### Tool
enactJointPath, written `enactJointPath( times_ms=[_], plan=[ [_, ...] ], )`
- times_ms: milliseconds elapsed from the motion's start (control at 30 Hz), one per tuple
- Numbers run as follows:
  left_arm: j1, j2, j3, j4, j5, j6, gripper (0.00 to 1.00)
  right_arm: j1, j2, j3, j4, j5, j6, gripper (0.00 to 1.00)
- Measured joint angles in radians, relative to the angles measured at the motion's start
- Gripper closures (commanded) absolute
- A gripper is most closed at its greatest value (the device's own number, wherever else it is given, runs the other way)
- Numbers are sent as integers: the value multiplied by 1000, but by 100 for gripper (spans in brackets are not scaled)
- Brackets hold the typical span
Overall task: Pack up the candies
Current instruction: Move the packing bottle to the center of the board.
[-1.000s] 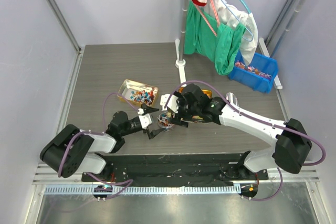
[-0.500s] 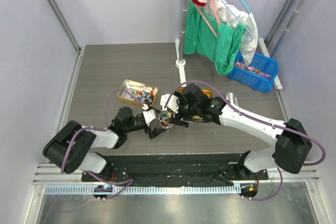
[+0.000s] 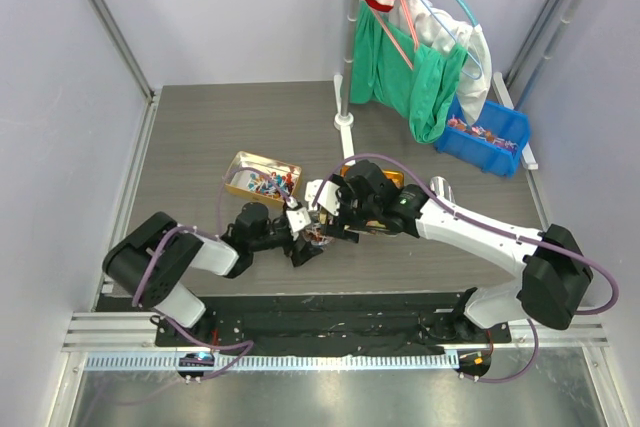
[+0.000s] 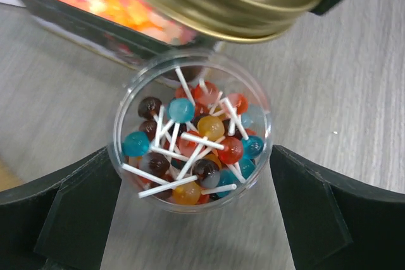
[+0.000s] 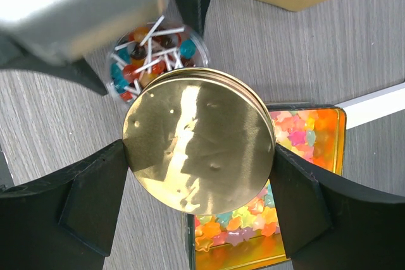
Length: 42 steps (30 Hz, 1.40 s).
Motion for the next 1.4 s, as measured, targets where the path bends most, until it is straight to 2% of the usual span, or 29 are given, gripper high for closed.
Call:
enactJointPath(
  times_ms=[167, 200, 400, 600, 967, 1100, 1267, 1400],
  plan=[
    [-42, 115, 2, 79, -14, -5, 3, 0, 8, 0, -1, 7, 0, 42],
    [-43, 135, 3, 113, -13, -6, 10, 0, 8, 0, -1, 8, 0, 42],
    [-44, 199, 2, 230, -3, -21, 32, 0, 8, 0, -4, 11, -5, 42],
    [-45, 251, -1, 319, 44, -18, 46, -2, 9, 0, -43, 0, -35, 42],
    [-86, 302, -26, 398, 235, 3, 43, -34, 33, 21, -141, -84, -61, 44],
    [-93, 328, 16, 393, 219, 3, 48, -34, 33, 32, -150, -87, -69, 44],
    [-97, 362, 145, 293, 160, -5, 49, -43, 29, 32, -156, -83, -76, 45],
    [-124, 410, 219, 276, 163, -63, 50, -67, 0, 32, -156, -70, -77, 45]
  ],
)
